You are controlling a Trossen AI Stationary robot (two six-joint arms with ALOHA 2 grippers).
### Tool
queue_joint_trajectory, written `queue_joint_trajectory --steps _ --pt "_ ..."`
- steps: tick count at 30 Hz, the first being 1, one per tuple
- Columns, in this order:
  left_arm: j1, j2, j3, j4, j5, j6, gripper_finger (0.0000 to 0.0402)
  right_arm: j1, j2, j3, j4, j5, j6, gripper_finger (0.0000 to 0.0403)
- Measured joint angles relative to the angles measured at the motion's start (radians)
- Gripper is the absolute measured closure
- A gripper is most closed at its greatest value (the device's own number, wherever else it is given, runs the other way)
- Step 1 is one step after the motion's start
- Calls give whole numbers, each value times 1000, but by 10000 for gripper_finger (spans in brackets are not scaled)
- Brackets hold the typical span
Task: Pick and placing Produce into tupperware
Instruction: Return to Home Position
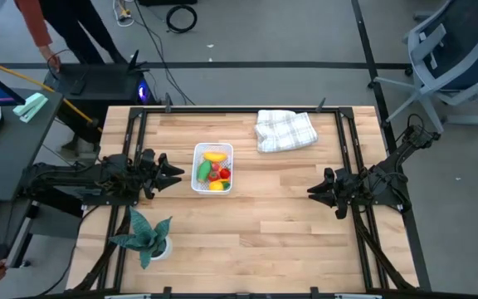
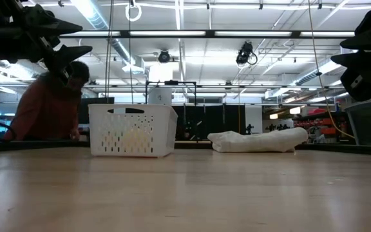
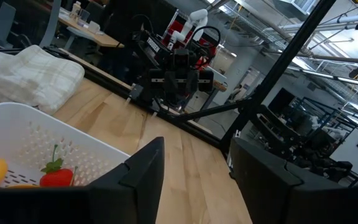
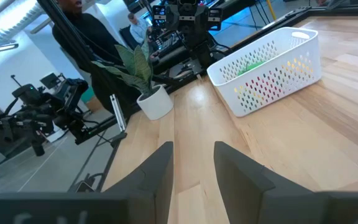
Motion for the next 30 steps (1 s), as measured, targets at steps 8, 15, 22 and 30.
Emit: queue_joint_trajectory --steps 8,15,22,30 --pt "0 0 0 0 0 0 212 0 0 0 0 0 0 279" --pt "0 0 0 0 0 0 214 0 0 0 0 0 0 279" --pt "0 0 0 0 0 0 210 0 0 0 0 0 0 279" --pt "0 0 0 0 0 0 214 0 0 0 0 0 0 279"
